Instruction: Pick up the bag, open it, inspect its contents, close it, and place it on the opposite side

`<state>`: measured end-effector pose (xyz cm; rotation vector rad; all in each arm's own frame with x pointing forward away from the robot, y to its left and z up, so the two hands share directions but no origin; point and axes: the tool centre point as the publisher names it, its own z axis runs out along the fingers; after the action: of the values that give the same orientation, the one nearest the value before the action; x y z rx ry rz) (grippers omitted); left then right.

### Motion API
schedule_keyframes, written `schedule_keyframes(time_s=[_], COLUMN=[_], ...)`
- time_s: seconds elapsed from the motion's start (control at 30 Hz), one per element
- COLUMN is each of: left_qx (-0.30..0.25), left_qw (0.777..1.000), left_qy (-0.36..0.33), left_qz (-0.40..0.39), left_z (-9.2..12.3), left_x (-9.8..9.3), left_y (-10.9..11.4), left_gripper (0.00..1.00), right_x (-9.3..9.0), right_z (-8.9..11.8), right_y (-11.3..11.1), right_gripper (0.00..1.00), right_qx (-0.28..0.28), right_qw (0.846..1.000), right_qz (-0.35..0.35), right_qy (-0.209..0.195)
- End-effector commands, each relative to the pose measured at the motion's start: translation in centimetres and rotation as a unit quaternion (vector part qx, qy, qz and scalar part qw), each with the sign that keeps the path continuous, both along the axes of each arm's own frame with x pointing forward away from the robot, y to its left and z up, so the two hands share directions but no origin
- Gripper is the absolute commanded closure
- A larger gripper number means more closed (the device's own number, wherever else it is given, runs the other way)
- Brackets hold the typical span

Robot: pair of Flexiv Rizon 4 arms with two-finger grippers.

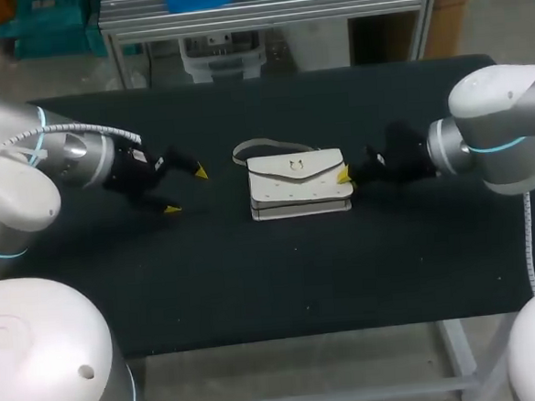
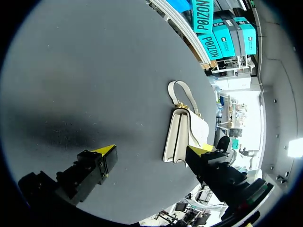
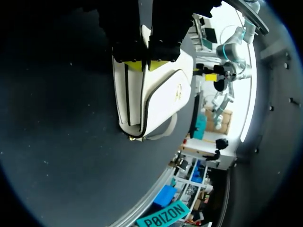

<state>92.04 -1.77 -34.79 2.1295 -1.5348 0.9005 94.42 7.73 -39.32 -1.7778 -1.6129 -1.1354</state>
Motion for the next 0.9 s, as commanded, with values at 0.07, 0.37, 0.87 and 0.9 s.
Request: schedule_keyframes(time_s=[0.07,0.37,0.87,0.9], left_qx=[0.063,0.140,0.225,0.225], left_qw=[0.998,0.990,0.969,0.969], left_qy=[0.002,0.008,0.034,0.034], left_qz=[-0.006,-0.028,-0.094,-0.094], left_z=[0.6,0.5,-0.1,-0.1], left_x=[0.6,2.3,3.4,3.4], left_y=[0.0,1.7,3.2,3.2], left_gripper=[0.00,0.00,0.00,0.00], right_x=[1.1,2.7,3.3,3.3], right_z=[-0.5,1.0,1.3,1.3], right_y=[-1.9,-5.4,-6.4,-6.4], right_gripper=[1.00,1.00,1.00,1.00], right_qx=[0.001,-0.028,-0.037,-0.037], right_qw=[0.999,0.998,0.998,0.998], right_qz=[0.034,0.042,0.040,0.040], right_qy=[0.022,0.024,0.024,0.024])
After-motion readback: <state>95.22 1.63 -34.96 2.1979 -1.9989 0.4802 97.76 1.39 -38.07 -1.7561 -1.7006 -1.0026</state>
